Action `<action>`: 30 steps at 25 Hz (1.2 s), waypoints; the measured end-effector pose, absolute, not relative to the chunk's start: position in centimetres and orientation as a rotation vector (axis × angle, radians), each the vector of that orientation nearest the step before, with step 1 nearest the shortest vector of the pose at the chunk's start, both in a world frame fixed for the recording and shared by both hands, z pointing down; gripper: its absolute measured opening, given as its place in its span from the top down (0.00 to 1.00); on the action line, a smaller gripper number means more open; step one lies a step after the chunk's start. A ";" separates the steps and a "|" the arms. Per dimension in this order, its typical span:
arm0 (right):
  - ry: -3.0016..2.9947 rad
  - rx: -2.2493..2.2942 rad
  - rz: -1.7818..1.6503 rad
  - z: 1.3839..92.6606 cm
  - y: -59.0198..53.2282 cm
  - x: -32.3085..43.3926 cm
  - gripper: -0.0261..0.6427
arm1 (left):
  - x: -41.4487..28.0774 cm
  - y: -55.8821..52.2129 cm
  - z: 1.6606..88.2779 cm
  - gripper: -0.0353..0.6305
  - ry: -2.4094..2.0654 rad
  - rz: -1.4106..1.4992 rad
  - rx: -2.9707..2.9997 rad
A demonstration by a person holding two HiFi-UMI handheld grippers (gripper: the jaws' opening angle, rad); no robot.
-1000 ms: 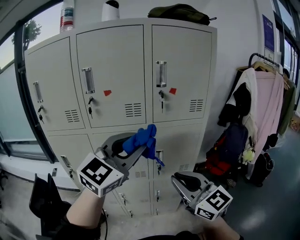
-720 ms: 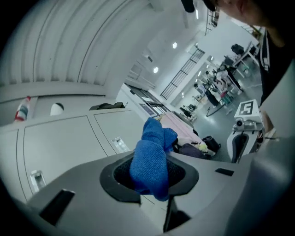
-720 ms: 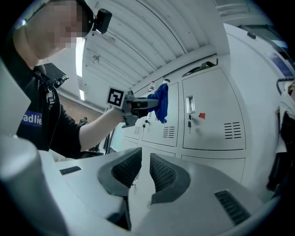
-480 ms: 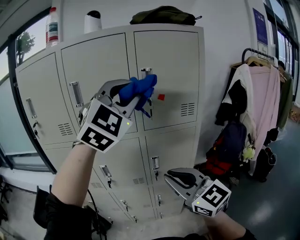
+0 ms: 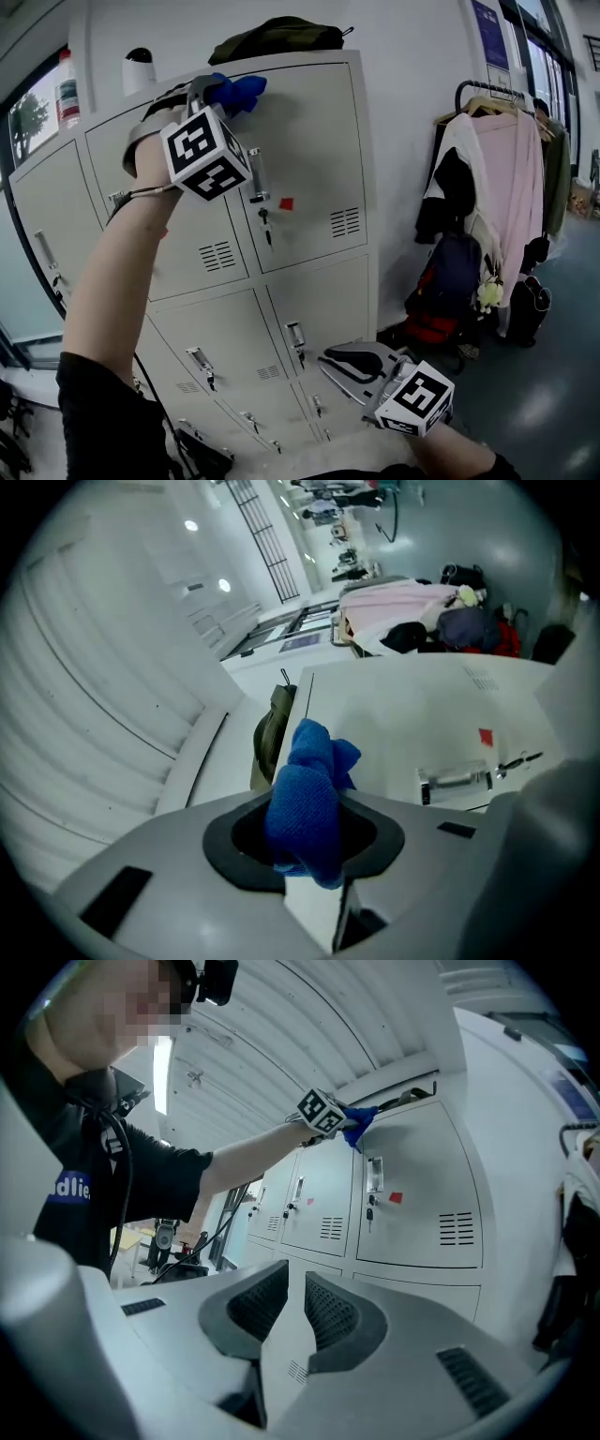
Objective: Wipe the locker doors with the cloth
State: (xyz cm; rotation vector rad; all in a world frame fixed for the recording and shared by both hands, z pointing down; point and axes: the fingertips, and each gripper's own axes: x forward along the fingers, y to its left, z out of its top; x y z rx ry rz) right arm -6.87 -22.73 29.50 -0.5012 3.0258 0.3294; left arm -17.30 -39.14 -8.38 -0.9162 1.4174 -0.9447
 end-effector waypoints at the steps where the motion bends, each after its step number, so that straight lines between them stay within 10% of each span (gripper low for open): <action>1: 3.025 -0.506 0.334 29.5 -22.8 -6.6 0.88 | -17.2 -39.9 -8.8 0.78 1.418 -0.971 -0.879; 30: 2.954 -0.692 0.256 31.1 -27.3 1.5 0.88 | -3.1 -51.7 -10.1 0.78 1.348 -1.041 -0.801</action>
